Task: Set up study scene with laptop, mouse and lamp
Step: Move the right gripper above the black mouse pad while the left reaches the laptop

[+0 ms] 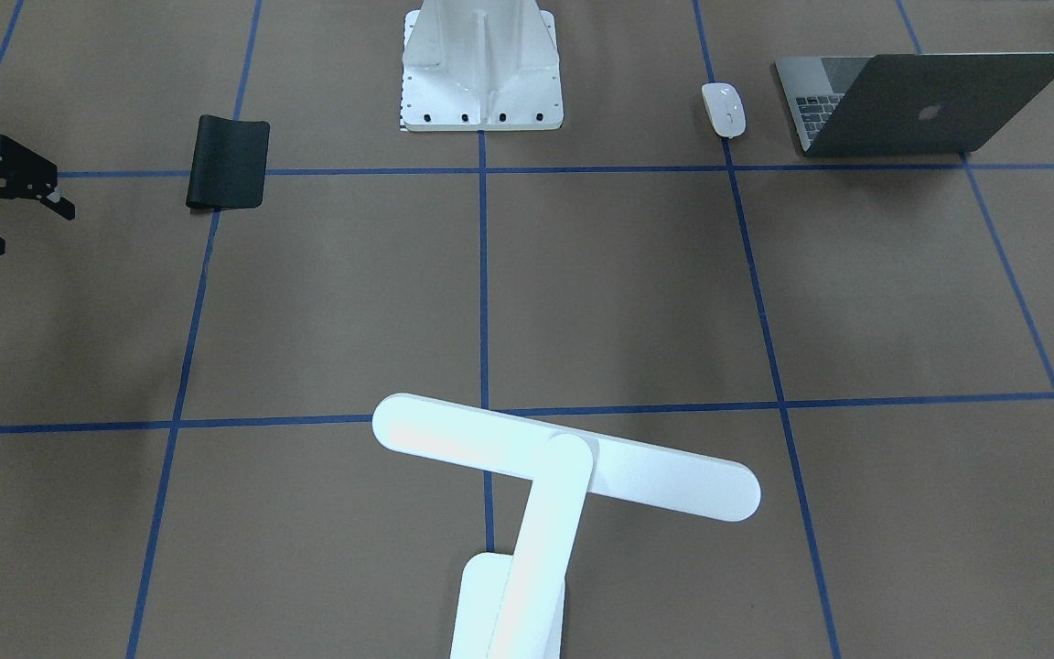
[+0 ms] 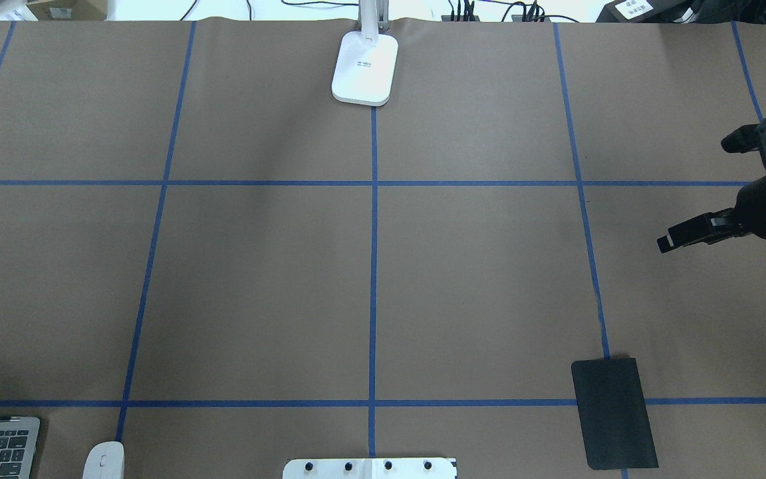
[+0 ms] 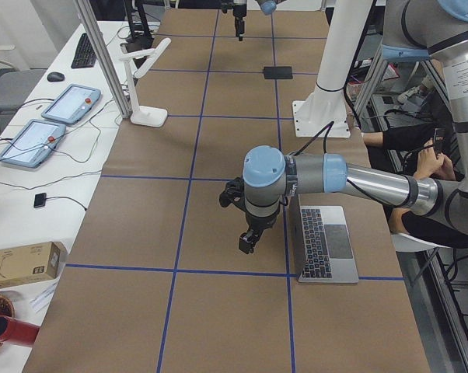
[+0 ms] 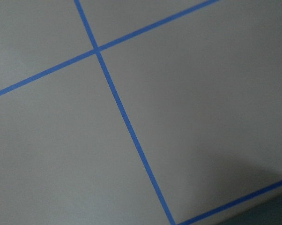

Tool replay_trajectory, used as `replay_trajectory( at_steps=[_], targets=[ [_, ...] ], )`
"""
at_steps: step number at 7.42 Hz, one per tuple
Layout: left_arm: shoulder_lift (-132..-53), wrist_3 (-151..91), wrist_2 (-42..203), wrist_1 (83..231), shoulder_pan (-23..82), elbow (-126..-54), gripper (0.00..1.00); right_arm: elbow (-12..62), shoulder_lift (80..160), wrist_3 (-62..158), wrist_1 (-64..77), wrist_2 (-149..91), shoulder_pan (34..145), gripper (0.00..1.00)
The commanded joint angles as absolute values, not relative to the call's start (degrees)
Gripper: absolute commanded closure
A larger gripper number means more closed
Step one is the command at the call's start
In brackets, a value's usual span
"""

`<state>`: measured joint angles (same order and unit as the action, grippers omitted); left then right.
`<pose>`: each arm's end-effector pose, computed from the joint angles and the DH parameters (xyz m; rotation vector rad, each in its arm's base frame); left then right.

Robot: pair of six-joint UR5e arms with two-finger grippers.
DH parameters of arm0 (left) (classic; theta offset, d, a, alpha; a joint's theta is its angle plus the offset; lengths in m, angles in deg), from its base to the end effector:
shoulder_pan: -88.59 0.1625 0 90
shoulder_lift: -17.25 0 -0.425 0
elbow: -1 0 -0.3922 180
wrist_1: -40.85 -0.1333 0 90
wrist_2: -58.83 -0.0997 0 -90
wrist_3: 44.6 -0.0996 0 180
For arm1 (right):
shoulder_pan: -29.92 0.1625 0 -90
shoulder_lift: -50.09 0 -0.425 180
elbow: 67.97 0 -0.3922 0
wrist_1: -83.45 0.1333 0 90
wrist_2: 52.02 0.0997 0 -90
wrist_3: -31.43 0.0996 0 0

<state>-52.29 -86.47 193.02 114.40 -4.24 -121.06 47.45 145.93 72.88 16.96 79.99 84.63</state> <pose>-0.0800 -0.3254 0.5614 0.2224 0.7560 0.6138 -0.2054 -0.4055 0.4398 0.1291 -0.9903 -0.1771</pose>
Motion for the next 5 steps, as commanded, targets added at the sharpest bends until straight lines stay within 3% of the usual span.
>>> replay_trajectory(
  at_steps=[1, 5],
  targets=[
    [-51.57, -93.24, 193.12, 111.97, -1.69, -123.61, 0.0, 50.5, 147.12, 75.03, 17.27, 79.02, 79.15, 0.05],
    [-51.57, -103.39, 197.93, 101.77, 5.34, -128.28, 0.0, 50.6, 147.73, 74.33, 17.27, 79.02, 78.35, 0.02]
  ],
)
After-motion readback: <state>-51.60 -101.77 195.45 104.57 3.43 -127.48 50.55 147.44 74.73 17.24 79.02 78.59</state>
